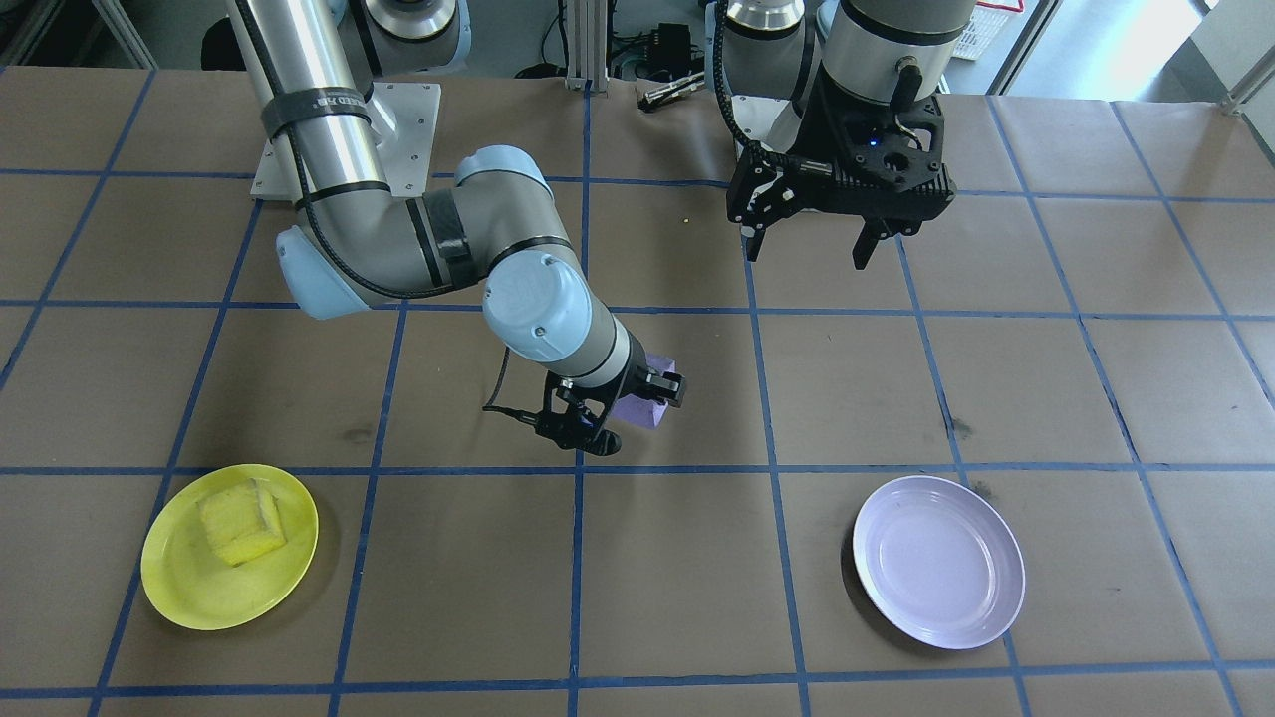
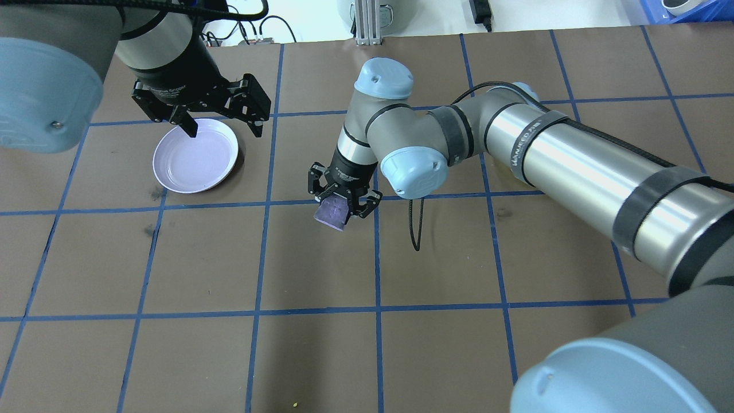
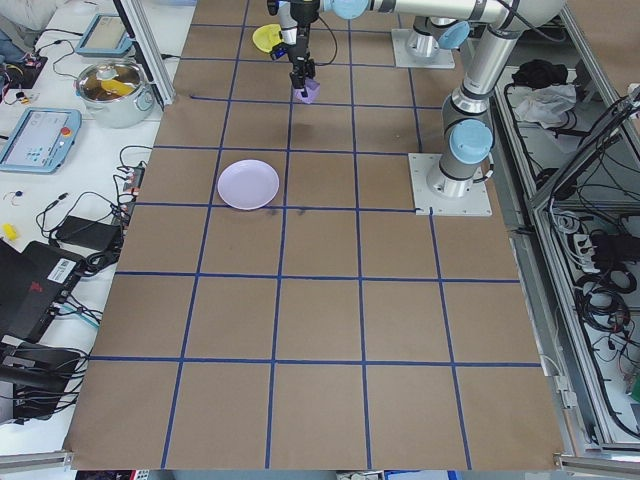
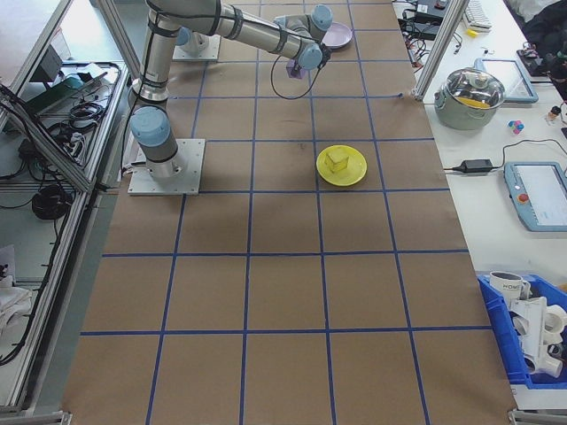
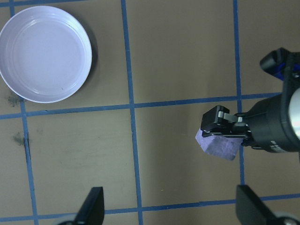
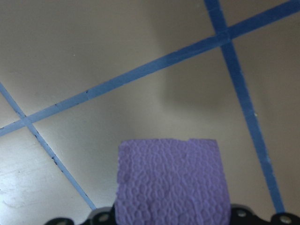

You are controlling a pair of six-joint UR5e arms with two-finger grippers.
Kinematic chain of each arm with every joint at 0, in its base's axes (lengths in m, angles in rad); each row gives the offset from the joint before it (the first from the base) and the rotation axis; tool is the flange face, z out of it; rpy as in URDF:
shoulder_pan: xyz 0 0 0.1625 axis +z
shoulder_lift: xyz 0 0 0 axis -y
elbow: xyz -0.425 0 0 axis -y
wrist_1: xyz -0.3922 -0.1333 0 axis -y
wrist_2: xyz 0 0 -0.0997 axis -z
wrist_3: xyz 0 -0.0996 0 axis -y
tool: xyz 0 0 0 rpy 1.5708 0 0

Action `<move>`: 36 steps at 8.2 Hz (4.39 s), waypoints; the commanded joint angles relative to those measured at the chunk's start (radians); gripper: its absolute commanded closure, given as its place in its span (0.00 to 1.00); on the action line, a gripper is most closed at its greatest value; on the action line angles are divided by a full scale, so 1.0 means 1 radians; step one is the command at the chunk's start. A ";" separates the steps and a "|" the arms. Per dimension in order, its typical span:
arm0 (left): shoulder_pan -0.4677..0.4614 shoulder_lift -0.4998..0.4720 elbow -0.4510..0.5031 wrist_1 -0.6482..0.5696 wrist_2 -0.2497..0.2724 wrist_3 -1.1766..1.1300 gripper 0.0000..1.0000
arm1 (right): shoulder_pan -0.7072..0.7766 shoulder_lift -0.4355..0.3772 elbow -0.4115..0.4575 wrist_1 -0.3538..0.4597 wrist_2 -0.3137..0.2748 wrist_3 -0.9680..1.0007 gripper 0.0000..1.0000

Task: Sort blocks by color into plates

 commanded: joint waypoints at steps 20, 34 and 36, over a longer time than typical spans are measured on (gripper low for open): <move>-0.137 -0.350 -0.027 0.128 -0.052 -0.169 0.00 | -0.420 -0.469 -0.024 0.383 -0.440 -0.881 0.00; -0.123 -0.439 -0.207 0.318 -0.058 -0.123 0.00 | -0.419 -0.479 -0.022 0.334 -0.425 -0.864 0.00; -0.123 -0.487 -0.205 0.412 -0.055 -0.122 0.00 | -0.420 -0.480 -0.022 0.333 -0.437 -0.866 0.00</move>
